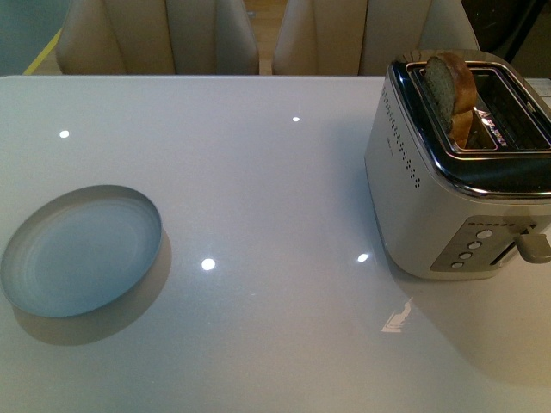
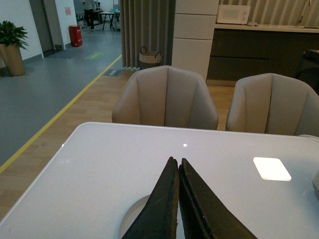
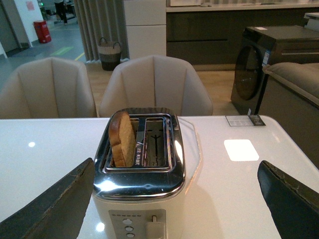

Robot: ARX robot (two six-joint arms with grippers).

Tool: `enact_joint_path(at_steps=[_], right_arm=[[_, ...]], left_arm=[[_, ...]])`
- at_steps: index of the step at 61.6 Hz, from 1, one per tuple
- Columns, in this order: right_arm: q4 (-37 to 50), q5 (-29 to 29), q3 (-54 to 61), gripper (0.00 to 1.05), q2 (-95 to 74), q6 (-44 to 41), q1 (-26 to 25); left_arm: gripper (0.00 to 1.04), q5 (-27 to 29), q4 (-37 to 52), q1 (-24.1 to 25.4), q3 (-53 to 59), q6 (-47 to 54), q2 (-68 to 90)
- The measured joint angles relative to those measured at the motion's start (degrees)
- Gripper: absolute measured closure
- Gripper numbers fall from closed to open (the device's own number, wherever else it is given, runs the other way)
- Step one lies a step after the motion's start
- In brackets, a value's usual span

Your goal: Left arm holds plate, right arm toasts bread

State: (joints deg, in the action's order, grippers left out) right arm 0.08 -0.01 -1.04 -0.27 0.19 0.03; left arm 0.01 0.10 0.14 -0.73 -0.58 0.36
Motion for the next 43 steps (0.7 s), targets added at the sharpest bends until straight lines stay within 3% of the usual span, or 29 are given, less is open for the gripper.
enact_joint_path(at_steps=[8, 14, 17, 23, 33, 43], right_arm=[[0.00, 0.00, 0.00, 0.09, 0.00, 0.00, 0.00], [0.00, 0.00, 0.00, 0.09, 0.00, 0.00, 0.00], [0.00, 0.00, 0.00, 0.09, 0.00, 0.00, 0.00], [0.00, 0.00, 0.00, 0.09, 0.00, -0.02, 0.00], [0.00, 0.00, 0.00, 0.09, 0.00, 0.00, 0.00], [0.00, 0.00, 0.00, 0.09, 0.00, -0.02, 0.00]], left_arm=[[0.99, 0.00, -0.02, 0.00, 0.00, -0.02, 0.00], [0.73, 0.00, -0.02, 0.00, 0.00, -0.02, 0.00], [0.65, 0.00, -0.02, 0.00, 0.00, -0.02, 0.00], [0.36, 0.00, -0.02, 0.00, 0.00, -0.02, 0.00], [0.06, 0.00, -0.02, 0.00, 0.00, 0.00, 0.00], [0.07, 0.00, -0.02, 0.00, 0.00, 0.09, 0.00]])
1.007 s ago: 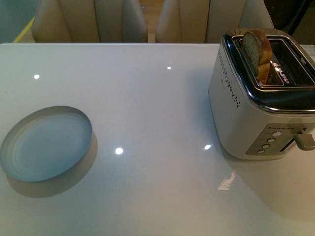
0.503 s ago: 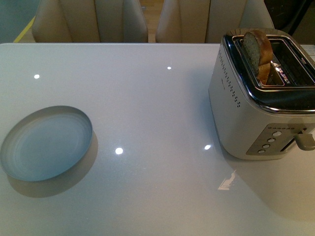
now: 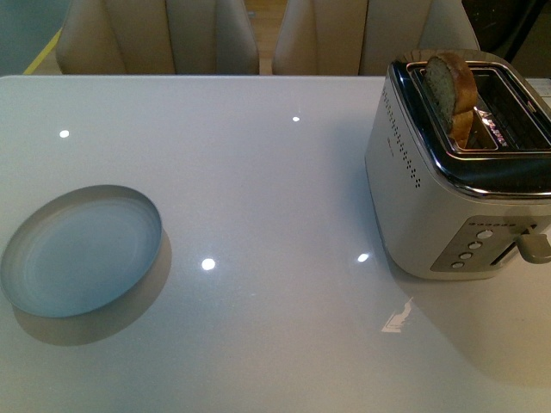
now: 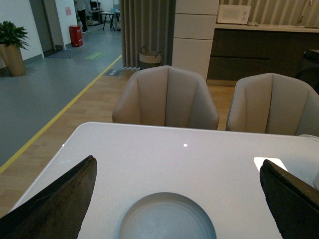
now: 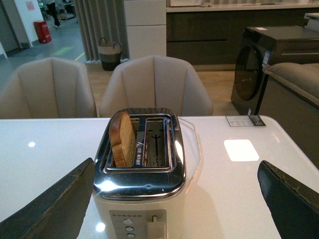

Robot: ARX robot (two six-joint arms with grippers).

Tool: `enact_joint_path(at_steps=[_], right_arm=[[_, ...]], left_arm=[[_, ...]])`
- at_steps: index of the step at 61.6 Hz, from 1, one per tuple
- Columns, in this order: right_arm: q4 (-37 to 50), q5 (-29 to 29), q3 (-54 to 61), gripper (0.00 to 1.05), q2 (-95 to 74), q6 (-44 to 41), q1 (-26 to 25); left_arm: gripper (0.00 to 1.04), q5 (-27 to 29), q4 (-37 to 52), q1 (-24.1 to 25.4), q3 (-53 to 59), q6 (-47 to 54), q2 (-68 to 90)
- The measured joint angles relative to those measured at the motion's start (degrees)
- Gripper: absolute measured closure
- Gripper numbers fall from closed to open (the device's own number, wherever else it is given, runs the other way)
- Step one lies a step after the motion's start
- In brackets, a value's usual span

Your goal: Left arm holds plate, right arm toasts bread

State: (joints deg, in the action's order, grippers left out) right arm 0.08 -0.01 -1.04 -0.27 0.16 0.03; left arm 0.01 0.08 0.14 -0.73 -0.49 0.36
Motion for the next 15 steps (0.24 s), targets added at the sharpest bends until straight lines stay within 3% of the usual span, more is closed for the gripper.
enact_joint_path(at_steps=[15], right_arm=[[0.00, 0.00, 0.00, 0.09, 0.00, 0.02, 0.00]], left_arm=[[0.07, 0.00, 0.00, 0.00, 0.00, 0.02, 0.00]])
